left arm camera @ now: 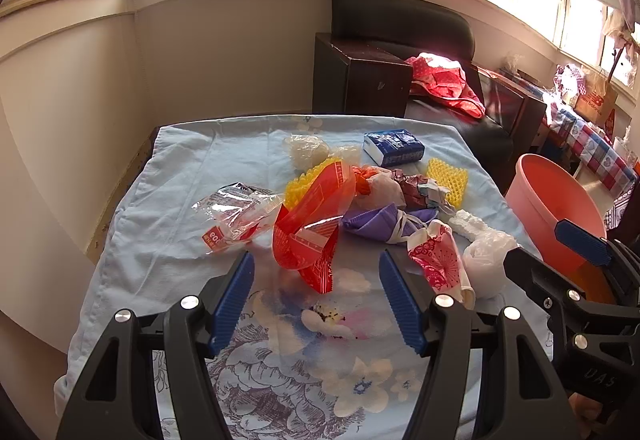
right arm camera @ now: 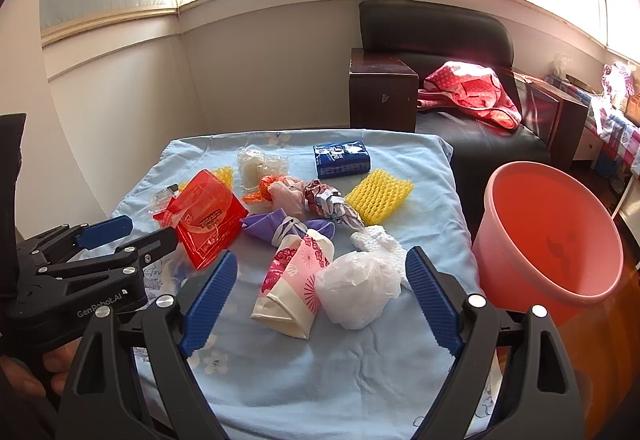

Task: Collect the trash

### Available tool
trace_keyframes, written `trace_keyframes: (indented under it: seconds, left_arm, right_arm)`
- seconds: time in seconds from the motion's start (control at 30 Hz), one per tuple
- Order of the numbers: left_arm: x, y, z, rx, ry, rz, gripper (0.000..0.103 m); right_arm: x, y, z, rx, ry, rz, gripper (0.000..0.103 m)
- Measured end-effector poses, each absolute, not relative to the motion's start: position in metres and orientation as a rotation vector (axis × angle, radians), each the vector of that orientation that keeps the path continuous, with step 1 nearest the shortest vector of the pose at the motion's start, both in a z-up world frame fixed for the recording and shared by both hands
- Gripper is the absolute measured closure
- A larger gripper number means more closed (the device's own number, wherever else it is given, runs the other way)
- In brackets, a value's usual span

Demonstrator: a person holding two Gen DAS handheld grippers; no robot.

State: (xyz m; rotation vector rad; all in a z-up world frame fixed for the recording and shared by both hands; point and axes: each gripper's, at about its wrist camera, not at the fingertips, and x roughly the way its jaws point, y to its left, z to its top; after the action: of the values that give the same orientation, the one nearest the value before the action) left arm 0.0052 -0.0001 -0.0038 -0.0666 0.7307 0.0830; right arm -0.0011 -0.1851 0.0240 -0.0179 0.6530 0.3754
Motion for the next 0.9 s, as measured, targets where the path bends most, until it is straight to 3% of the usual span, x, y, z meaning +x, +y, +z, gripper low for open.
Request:
trace_keyframes:
  seconds: [0.9]
  left_arm:
    - [0.015, 0.008, -0.003, -0.078, 0.723, 0.084, 0.039]
  right_arm:
    - [0.007, -0.194, 0.027, -0.029, 0.636, 0.413, 0.016]
